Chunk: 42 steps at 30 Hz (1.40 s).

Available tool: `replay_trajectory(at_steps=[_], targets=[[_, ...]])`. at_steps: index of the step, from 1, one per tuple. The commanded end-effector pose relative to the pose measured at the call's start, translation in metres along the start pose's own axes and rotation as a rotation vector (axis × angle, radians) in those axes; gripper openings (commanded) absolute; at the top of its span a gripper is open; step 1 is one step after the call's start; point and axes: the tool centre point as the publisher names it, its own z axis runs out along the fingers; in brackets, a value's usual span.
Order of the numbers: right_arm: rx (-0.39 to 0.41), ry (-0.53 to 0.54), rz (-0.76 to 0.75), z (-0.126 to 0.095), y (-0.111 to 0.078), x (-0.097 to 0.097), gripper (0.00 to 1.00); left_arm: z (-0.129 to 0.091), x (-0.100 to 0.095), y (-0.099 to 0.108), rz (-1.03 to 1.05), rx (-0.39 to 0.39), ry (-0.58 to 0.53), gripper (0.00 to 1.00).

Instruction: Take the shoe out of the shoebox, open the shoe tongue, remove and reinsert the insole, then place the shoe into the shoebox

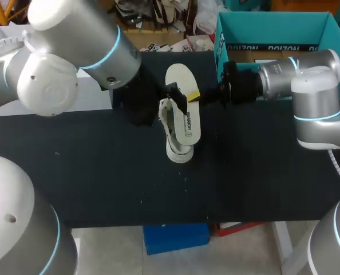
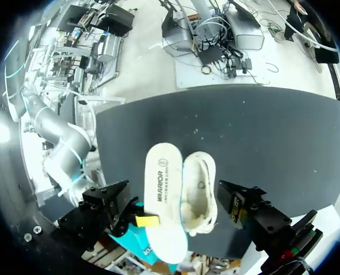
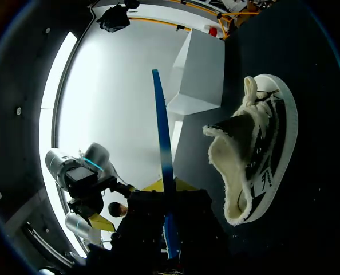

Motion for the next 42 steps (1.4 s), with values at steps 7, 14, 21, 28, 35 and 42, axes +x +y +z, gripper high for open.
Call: replay_trajectory(at_steps=[7, 14, 21, 28, 35, 42], targets=[[0.001, 0.0, 0.001, 0.001, 0.001, -0.001, 0.0, -0.002, 0.018, 0.005, 0.009, 0.016, -0.23, 1.0], [0.001, 0.0, 0.001, 0.001, 0.001, -0.001, 0.0, -0.002, 0.018, 0.005, 0.009, 0.016, -0.23, 1.0], [0.001, 0.0, 0.001, 0.001, 0.001, -0.001, 0.0, -0.004, 0.022, 0.007, -0.035, -0.074, -0.518, 1.0], [0.001, 0.0, 0.001, 0.001, 0.001, -0.001, 0.0, -0.002, 0.023, 0.011, -0.044, -0.134, -0.654, 1.0], [0.001, 0.0, 0.001, 0.001, 0.001, -0.001, 0.0, 0.009, 0.019, 0.025, -0.016, -0.163, -0.738, 1.0], [0.001, 0.0, 0.001, 0.001, 0.001, -0.001, 0.0, 0.018, 0.017, 0.04, -0.041, -0.167, -0.826, 1.0]])
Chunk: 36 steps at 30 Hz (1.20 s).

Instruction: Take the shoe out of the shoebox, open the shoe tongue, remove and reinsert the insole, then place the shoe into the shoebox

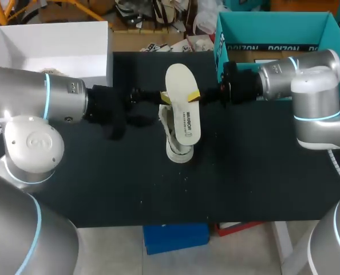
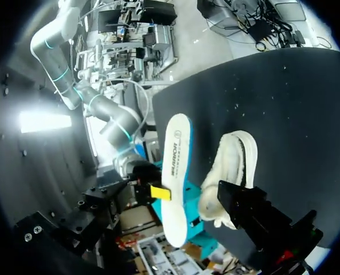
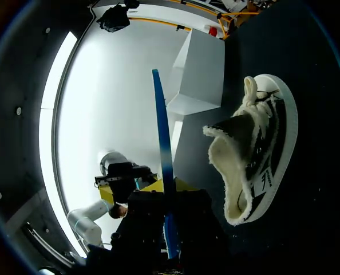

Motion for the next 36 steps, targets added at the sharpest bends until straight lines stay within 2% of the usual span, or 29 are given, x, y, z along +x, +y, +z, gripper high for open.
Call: replay_trajectory(at_steps=[1, 2, 14, 20, 29, 31, 33, 34, 36], targets=[[0.001, 0.0, 0.001, 0.001, 0.001, -0.001, 0.0, 0.013, 0.004, 0.006, -0.017, 0.002, -0.206, 1.0], [0.001, 0.0, 0.001, 0.001, 0.001, -0.001, 0.0, 0.015, 0.004, 0.007, -0.072, -0.012, -0.126, 1.0], [0.001, 0.0, 0.001, 0.001, 0.001, -0.001, 0.0, 0.015, 0.004, 0.007, -0.072, -0.012, -0.126, 1.0], [0.001, 0.0, 0.001, 0.001, 0.001, -0.001, 0.0, 0.024, 0.013, 0.012, -0.016, -0.065, -0.253, 1.0], [0.001, 0.0, 0.001, 0.001, 0.001, -0.001, 0.0, 0.043, 0.017, 0.027, 0.006, -0.093, -0.275, 1.0], [0.001, 0.0, 0.001, 0.001, 0.001, -0.001, 0.0, 0.047, 0.017, 0.031, 0.008, -0.095, -0.269, 0.93], [0.001, 0.0, 0.001, 0.001, 0.001, -0.001, 0.0, 0.051, 0.018, 0.036, 0.008, -0.094, -0.265, 0.73], [0.001, 0.0, 0.001, 0.001, 0.001, -0.001, 0.0, 0.052, 0.018, 0.037, 0.007, -0.094, -0.265, 0.72], [0.001, 0.0, 0.001, 0.001, 0.001, -0.001, 0.0, 0.057, 0.019, 0.041, 0.011, -0.092, -0.259, 0.47]])
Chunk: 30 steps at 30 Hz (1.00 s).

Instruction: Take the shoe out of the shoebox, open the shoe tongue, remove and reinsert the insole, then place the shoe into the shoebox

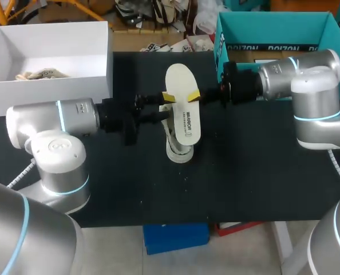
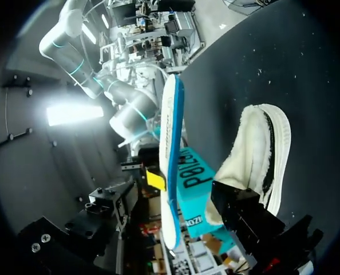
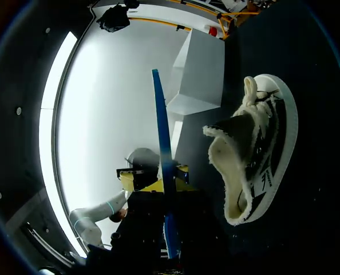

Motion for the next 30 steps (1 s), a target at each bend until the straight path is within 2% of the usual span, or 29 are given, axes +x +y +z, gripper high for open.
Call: replay_trajectory(at_steps=[1, 5, 7, 14, 22, 27, 30], targets=[[0.001, 0.0, 0.001, 0.001, 0.001, -0.001, 0.0, 0.017, 0.003, 0.01, 0.003, 0.006, 0.008, 0.46], [0.001, 0.0, 0.001, 0.001, 0.001, -0.001, 0.0, 0.025, 0.006, 0.012, 0.002, 0.009, 0.01, 0.38], [0.001, 0.0, 0.001, 0.001, 0.001, -0.001, 0.0, 0.029, 0.007, 0.012, -0.001, 0.012, 0.009, 0.4], [0.001, 0.0, 0.001, 0.001, 0.001, -0.001, 0.0, 0.036, 0.008, 0.013, -0.003, 0.019, 0.002, 0.33], [0.001, 0.0, 0.001, 0.001, 0.001, -0.001, 0.0, 0.039, 0.006, 0.014, -0.003, 0.019, -0.008, 0.3], [0.001, 0.0, 0.001, 0.001, 0.001, -0.001, 0.0, 0.041, 0.004, 0.014, 0.0, 0.023, -0.014, 0.17], [0.001, 0.0, 0.001, 0.001, 0.001, -0.001, 0.0, 0.044, 0.003, 0.014, 0.001, 0.025, -0.016, 0.17]])
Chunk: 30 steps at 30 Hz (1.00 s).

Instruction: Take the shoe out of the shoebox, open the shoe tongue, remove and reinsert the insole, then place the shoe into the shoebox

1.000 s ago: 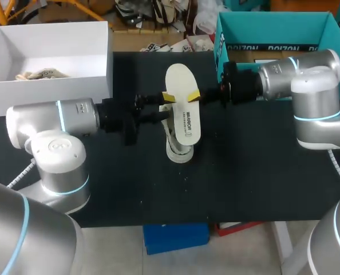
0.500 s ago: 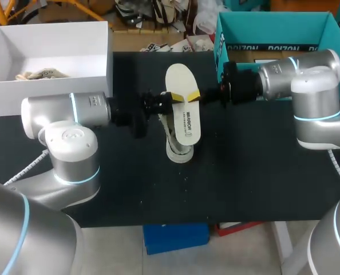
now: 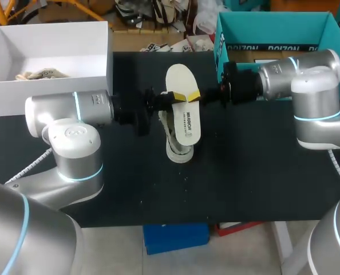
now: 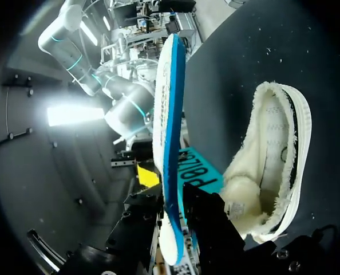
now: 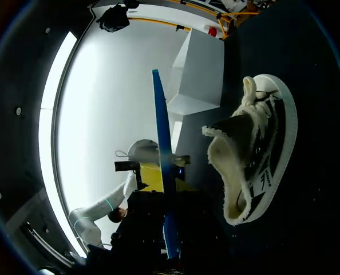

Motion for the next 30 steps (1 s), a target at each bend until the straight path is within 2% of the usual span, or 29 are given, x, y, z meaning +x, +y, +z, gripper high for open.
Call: replay_trajectory(at_steps=[1, 3, 6, 10, 11, 12, 18, 25, 30], targets=[[0.001, 0.001, 0.001, 0.001, 0.001, 0.0, 0.0, 0.005, 0.001, 0.0, 0.004, -0.001, -0.001, 0.17], [0.001, 0.001, 0.001, 0.001, 0.001, 0.0, 0.0, 0.006, 0.001, -0.001, 0.003, 0.001, -0.002, 0.14], [0.001, 0.001, 0.001, 0.001, 0.001, 0.0, 0.0, 0.006, 0.001, -0.001, 0.002, 0.001, -0.001, 0.0], [-0.008, 0.004, 0.0, 0.001, 0.001, 0.0, 0.0, 0.006, 0.0, -0.001, 0.003, 0.001, 0.002, 0.0], [-0.014, 0.009, 0.0, -0.001, 0.001, 0.001, 0.16, 0.005, 0.0, -0.002, 0.003, 0.001, 0.003, 0.0], [-0.023, 0.011, 0.002, -0.002, 0.0, 0.002, 1.0, 0.004, -0.001, -0.002, 0.002, 0.002, 0.005, 0.0], [-0.092, -0.031, 0.024, -0.018, -0.009, -0.001, 1.0, -0.008, -0.002, -0.012, -0.032, 0.009, 0.049, 0.0], [-0.181, -0.115, 0.066, -0.048, -0.028, -0.01, 1.0, -0.029, -0.004, -0.04, -0.119, 0.05, 0.112, 0.0], [-0.22, -0.18, 0.082, -0.063, -0.04, -0.012, 1.0, -0.042, -0.005, -0.062, -0.18, 0.11, 0.18, 0.0]])
